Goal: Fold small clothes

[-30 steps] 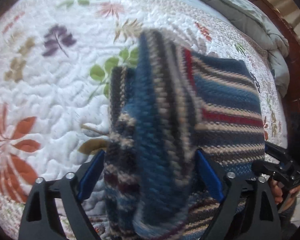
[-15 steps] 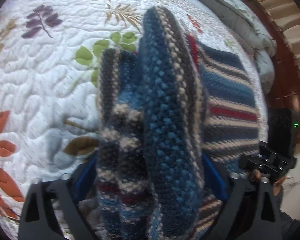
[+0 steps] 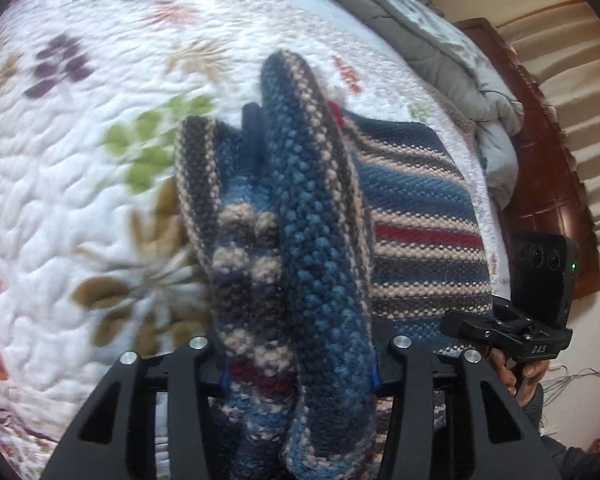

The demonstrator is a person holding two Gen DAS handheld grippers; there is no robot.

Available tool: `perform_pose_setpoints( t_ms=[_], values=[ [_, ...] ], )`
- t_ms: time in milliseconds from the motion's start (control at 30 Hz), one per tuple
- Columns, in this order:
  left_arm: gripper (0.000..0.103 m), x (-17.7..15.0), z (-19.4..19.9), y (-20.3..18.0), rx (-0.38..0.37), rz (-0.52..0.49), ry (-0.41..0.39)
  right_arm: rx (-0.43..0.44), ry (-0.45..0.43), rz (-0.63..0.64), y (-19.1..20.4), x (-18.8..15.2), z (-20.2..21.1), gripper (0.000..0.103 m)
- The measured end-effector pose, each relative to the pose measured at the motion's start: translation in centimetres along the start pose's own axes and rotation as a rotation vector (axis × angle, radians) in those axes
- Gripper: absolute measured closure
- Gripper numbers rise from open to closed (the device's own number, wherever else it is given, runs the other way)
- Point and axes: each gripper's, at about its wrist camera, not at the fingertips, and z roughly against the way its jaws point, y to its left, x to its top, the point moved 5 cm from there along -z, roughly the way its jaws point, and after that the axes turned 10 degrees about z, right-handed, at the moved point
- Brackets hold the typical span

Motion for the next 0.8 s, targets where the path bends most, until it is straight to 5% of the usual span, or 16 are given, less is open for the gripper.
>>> perform_pose_setpoints(
  t_ms=[233,400,800],
  values=[
    [0.057,1.8,-3.5,-7.5,-0.088,-0.047,0.005,-0.118,-0.053,0.058,-2.4,0.7,7.7,0.048],
    [0.057,3.8,-5.7,-11.4,-0.109,-0.058,0.008,-0.128,-0.058,0.047,-6.4,1.8,11.3,0.047],
    [0.056,6.0,-10.7,-10.7,-0.009,-0.011,0.042,-0.007,-0.059,-0.068,-16.8,1.8,8.8,0.043]
  ],
)
